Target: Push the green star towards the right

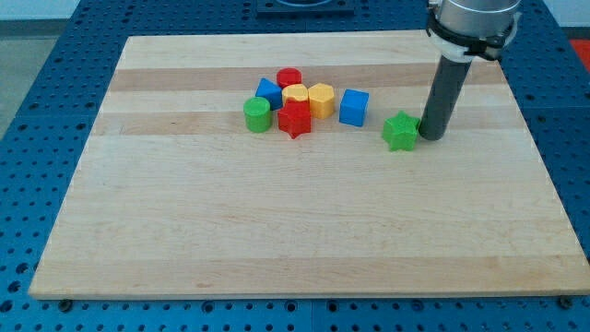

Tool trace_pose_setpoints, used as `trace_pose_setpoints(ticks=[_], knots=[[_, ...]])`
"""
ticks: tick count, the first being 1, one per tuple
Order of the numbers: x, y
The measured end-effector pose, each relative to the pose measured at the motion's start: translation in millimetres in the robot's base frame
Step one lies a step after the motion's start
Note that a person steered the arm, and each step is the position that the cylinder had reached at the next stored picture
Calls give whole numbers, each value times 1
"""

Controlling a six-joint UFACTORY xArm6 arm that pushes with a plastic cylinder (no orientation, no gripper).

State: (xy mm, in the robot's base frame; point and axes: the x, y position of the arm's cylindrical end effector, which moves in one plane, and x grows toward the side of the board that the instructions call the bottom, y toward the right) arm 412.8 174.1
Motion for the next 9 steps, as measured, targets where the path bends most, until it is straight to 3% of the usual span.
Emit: trace_pose_setpoints(ticks=[1, 2, 3, 4, 9], knots=[[-73, -1], [-46, -95], [8, -109], [30, -76], [-34, -18]])
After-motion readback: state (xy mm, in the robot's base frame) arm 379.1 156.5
